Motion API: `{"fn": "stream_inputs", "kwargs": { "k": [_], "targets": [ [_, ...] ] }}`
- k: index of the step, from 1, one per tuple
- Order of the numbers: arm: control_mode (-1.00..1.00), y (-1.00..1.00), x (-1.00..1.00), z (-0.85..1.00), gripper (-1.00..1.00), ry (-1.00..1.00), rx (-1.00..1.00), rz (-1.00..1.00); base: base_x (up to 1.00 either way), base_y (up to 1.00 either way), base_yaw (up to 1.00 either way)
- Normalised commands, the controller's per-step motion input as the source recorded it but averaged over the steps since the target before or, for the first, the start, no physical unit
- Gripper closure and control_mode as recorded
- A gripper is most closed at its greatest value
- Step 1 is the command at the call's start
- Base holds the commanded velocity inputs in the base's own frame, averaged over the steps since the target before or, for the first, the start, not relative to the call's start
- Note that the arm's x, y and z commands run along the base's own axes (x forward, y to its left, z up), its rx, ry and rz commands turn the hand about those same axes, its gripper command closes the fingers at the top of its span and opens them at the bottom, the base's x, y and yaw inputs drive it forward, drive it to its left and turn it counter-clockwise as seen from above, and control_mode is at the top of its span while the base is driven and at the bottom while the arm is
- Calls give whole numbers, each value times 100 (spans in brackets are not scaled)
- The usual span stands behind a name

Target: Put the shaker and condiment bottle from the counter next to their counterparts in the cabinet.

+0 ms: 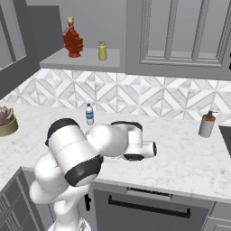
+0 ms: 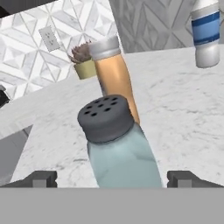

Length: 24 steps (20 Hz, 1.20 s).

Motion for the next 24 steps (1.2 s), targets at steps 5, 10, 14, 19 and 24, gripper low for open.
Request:
{"fn": "stream_inputs", "kwargs": {
  "k": [5,10,14,19,24],
  "targets": [
    [-100,10,6,-11,-100,10,6,0,0,0,0],
    [-100,16,9,-13,-100,10,5,0,0,0,0],
    [-100,21,10,-16,100,10,2,0,0,0,0],
    [-100,7,4,-3,100,6,-3,0,0,0,0],
    [-100,0,0,9,100,-4,0,0,0,0,0]
  ]
}}
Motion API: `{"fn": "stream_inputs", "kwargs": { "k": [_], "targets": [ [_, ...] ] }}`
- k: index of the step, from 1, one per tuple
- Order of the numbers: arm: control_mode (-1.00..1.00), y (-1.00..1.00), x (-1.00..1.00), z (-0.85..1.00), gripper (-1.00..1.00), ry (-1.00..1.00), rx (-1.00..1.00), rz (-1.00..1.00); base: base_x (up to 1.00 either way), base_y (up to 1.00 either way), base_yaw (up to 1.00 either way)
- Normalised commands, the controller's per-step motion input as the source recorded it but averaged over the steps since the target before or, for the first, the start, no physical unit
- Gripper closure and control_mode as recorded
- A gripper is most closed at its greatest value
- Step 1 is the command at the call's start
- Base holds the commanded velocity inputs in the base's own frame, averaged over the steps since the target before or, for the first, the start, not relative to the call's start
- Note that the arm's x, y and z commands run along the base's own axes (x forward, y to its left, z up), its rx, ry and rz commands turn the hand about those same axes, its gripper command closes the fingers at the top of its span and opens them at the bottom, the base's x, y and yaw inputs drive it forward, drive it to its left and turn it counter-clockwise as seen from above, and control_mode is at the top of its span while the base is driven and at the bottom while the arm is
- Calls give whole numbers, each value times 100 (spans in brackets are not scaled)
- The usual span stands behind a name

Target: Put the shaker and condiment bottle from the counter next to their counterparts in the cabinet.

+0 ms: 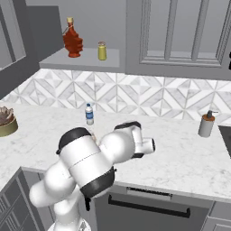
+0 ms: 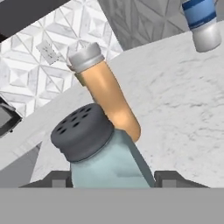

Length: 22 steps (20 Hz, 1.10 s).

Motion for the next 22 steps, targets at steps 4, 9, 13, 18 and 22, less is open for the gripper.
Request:
{"fn": "stream_inputs", "kwargs": {
  "k": [4,9,13,18,22],
  "targets": [
    [-100,-11,-5,49,100,-21,0,-4,0,0,0],
    [-100,-19,-14,62,100,-16,0,-12,0,0,0],
    [-100,-4,0,74,100,0,0,-14,0,0,0],
    [-100,0,0,82,100,17,1,-14,0,0,0],
    [-100,2,0,93,100,28,3,-22,0,0,0]
  ]
}}
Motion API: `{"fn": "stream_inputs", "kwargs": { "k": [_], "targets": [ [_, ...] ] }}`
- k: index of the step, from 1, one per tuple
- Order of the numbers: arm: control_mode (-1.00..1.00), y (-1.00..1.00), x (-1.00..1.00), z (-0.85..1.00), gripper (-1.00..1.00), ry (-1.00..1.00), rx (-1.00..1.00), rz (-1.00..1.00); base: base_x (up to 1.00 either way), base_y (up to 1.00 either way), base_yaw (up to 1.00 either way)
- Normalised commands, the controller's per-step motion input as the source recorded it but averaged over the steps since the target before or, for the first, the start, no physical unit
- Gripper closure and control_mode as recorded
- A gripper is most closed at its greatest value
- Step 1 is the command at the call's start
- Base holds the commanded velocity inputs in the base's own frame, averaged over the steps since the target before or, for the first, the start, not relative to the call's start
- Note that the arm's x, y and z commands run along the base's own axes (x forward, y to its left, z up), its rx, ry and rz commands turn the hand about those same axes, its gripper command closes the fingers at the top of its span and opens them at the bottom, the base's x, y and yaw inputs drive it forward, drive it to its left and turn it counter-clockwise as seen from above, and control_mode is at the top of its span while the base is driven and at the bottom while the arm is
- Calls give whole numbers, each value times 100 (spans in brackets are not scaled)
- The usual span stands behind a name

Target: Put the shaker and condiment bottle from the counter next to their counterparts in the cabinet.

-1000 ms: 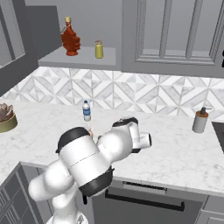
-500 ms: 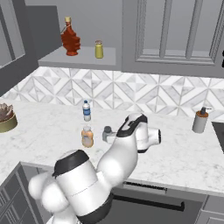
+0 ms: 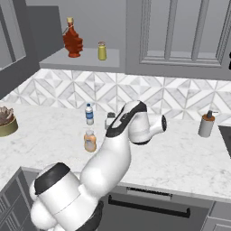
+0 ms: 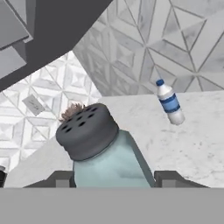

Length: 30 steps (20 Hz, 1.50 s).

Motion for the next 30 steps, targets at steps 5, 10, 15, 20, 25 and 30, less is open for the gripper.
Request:
{"fn": "stream_inputs", "kwargs": {
  "k": [5,10,15,20,25,30],
  "targets": [
    [-100,10,-1,74,100,20,5,-18,0,0,0],
    [-100,31,-19,37,100,5,8,-2,0,0,0],
    [-100,31,-19,39,100,-2,2,0,0,0,0],
    [-100,14,0,66,100,-12,-1,-8,0,0,0],
    [-100,4,0,68,100,-9,0,-14,0,0,0],
    [-100,0,5,50,100,0,4,-13,0,0,0]
  ]
}}
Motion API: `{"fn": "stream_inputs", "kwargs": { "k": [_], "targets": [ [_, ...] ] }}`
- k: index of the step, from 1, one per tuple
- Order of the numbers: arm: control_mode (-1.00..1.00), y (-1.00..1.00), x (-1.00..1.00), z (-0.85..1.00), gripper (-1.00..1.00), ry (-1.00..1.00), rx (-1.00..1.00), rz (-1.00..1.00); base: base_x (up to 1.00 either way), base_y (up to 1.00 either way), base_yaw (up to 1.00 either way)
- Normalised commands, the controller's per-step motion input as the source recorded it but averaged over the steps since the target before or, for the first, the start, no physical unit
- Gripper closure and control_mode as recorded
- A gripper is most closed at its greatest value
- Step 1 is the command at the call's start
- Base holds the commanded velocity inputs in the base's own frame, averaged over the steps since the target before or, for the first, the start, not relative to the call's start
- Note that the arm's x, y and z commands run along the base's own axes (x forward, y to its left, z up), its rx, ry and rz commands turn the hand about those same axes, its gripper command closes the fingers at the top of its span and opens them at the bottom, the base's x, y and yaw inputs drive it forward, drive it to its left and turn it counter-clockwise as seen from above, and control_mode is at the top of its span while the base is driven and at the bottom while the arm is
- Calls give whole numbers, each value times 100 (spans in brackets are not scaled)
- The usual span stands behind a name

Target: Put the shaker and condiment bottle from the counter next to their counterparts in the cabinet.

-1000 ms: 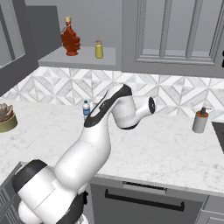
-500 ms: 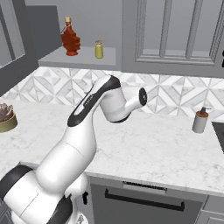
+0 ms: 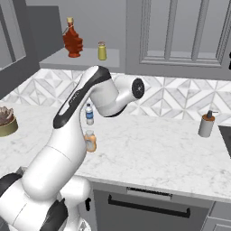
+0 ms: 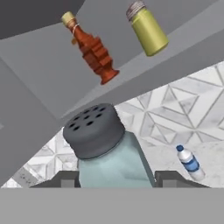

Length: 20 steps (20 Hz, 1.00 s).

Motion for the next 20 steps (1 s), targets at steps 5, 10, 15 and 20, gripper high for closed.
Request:
{"fn": "stream_inputs", "kwargs": {
  "k": [5,10,15,20],
  "targets": [
    [-100,0,22,53,100,0,0,-18,0,0,0],
    [-100,0,11,61,100,-2,0,-19,0,0,0],
    [-100,0,8,27,100,-3,0,-16,0,0,0],
    [-100,0,10,1,100,-10,-3,-15,0,0,0]
  ]
}}
